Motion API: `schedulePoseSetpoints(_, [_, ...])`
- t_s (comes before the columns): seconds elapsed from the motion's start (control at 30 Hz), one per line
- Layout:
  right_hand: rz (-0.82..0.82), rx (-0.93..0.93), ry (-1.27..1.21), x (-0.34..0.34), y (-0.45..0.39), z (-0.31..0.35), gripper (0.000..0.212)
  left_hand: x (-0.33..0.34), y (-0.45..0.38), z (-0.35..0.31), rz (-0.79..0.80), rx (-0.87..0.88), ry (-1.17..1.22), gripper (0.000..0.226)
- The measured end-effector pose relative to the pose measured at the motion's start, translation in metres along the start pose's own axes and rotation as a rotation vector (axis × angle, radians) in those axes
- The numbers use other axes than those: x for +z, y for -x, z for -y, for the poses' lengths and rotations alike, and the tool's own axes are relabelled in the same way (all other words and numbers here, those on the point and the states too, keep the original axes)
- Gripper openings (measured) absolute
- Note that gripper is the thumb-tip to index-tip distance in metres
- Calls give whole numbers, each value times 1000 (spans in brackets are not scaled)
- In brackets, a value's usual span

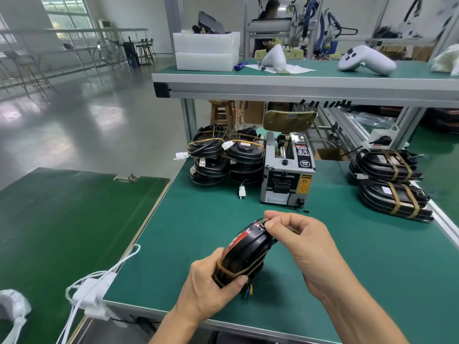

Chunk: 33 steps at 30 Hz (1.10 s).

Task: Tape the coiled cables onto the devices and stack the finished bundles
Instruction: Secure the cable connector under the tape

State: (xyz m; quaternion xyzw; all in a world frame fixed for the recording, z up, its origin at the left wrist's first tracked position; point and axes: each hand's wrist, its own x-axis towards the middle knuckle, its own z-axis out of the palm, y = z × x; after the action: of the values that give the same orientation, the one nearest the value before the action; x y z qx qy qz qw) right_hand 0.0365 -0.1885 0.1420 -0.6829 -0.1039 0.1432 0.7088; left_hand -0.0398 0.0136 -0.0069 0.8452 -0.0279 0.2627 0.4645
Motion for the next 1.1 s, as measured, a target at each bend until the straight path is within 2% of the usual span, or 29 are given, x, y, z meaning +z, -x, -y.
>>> schedulePoseSetpoints(0.2, [-45, -27, 42, 3, 0, -3, 20, 0, 0, 0, -2, 6, 1, 56])
schedulePoseSetpoints(0.73, [-92, -32, 155, 4, -1, -4, 14, -1, 3, 0, 3, 19, -7, 58])
schedulePoseSetpoints(0.97, [-60, 26, 72, 0, -3, -7, 15, -1, 3, 0, -1, 35, -10, 55])
schedulePoseSetpoints(1.1, [-32, 120, -18, 0, -3, -10, 14, 0, 2, -1, -9, 54, -18, 42])
